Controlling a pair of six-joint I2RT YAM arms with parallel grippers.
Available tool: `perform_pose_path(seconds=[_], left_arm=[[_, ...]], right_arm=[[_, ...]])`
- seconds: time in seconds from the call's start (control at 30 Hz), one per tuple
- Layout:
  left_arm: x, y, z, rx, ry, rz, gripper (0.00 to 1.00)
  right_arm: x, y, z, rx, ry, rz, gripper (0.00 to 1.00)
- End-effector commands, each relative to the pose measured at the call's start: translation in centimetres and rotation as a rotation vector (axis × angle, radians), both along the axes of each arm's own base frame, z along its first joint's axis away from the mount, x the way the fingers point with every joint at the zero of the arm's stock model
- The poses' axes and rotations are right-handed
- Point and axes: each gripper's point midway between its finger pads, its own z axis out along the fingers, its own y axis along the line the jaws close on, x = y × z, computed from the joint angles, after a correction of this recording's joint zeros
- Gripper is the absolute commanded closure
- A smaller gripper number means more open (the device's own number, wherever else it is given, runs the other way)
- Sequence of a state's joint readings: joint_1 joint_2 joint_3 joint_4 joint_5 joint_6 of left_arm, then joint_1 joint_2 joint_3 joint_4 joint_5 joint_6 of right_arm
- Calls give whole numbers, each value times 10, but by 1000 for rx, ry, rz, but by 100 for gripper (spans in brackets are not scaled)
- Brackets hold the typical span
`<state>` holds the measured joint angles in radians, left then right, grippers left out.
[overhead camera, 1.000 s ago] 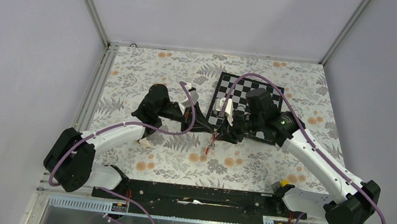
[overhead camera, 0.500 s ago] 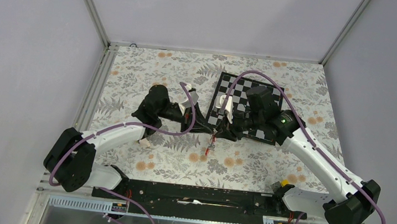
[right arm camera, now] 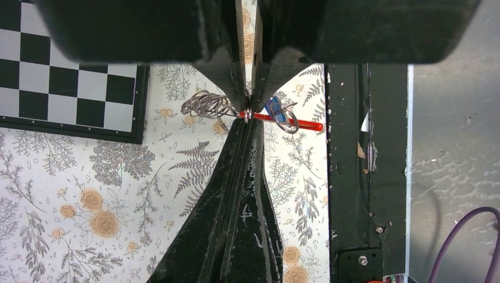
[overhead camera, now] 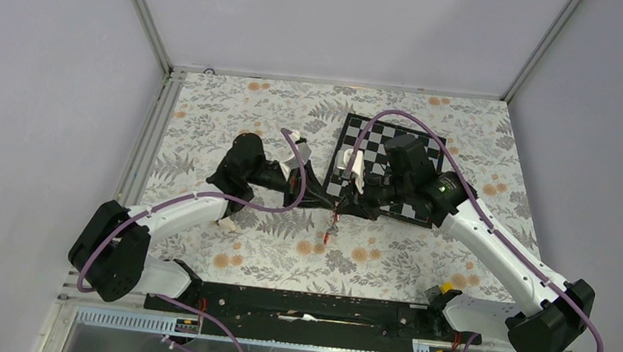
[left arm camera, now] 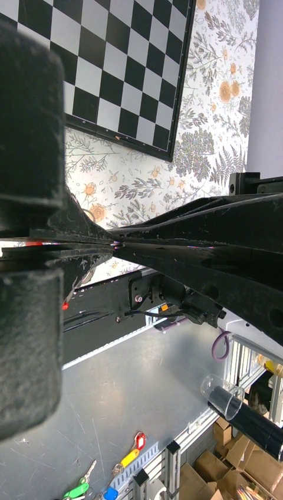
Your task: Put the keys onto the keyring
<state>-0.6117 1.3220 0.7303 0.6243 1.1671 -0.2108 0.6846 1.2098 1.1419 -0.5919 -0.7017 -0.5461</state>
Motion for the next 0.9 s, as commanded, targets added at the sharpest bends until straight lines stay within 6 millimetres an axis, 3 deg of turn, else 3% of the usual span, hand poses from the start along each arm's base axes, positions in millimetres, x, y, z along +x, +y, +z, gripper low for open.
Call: perform_pose_path(seconds=[0.0, 0.07, 0.2, 0.37, 0.53, 0.87], left_arm=[[-3, 1, 12, -47, -72, -24, 100], [-2, 1, 11, -46, -76, -20, 100], [4, 0, 8, -30, -98, 6, 97], [20, -2, 6, 10, -119, 82, 68], [27, -3, 7, 16, -126, 114, 53], [23, -4, 5, -13, -116, 99, 47]], right_arm=[[3, 5, 14, 40, -25, 12, 91], [3, 3, 14, 30, -29, 7, 99], [7, -3, 16, -5, -49, -19, 100], [15, -14, 12, -120, -26, -60, 100], [16, -22, 8, -228, -2, -75, 100], [15, -23, 9, -390, -1, -66, 100]])
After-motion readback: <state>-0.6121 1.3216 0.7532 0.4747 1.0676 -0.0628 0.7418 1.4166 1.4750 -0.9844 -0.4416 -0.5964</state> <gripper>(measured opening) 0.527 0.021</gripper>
